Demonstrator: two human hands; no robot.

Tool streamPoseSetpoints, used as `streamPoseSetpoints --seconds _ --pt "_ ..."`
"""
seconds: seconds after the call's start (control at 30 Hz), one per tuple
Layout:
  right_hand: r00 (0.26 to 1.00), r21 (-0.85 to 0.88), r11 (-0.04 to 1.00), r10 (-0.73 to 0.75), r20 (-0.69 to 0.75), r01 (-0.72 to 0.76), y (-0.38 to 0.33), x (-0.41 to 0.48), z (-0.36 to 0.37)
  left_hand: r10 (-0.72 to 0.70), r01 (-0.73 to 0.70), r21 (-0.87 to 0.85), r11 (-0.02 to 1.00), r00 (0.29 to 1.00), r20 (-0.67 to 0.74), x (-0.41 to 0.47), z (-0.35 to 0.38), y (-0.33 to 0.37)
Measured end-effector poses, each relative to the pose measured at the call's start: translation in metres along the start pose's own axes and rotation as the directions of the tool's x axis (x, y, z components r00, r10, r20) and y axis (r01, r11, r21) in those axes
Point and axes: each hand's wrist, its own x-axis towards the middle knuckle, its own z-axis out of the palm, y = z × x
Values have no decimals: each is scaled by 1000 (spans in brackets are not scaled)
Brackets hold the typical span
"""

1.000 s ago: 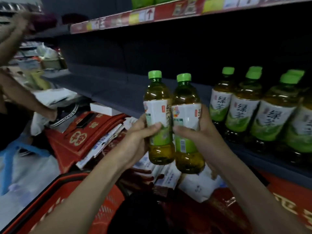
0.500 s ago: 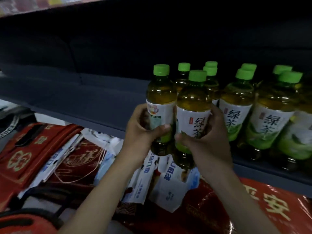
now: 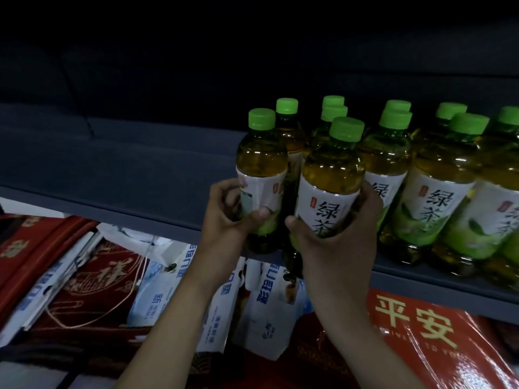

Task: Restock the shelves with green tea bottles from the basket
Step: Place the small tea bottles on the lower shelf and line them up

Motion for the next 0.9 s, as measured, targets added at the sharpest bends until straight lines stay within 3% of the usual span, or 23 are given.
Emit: streamPoseSetpoints --seconds 0.43,0.57,0.7,0.9 --pt "995 -165 982 -97 -20 92 11 8 9 14 -35 238 971 996 89 -8 -6 2" --pt "993 -240 963 -113 45 121 15 9 13 100 -96 385 918 995 10 -11 4 -5" --pt "983 -373 915 -106 153 157 17 8 7 80 -70 364 929 997 -10 -9 4 -6" --pt "965 -604 762 -104 241 233 17 3 -10 -18 -9 273 962 995 94 -6 -4 -6"
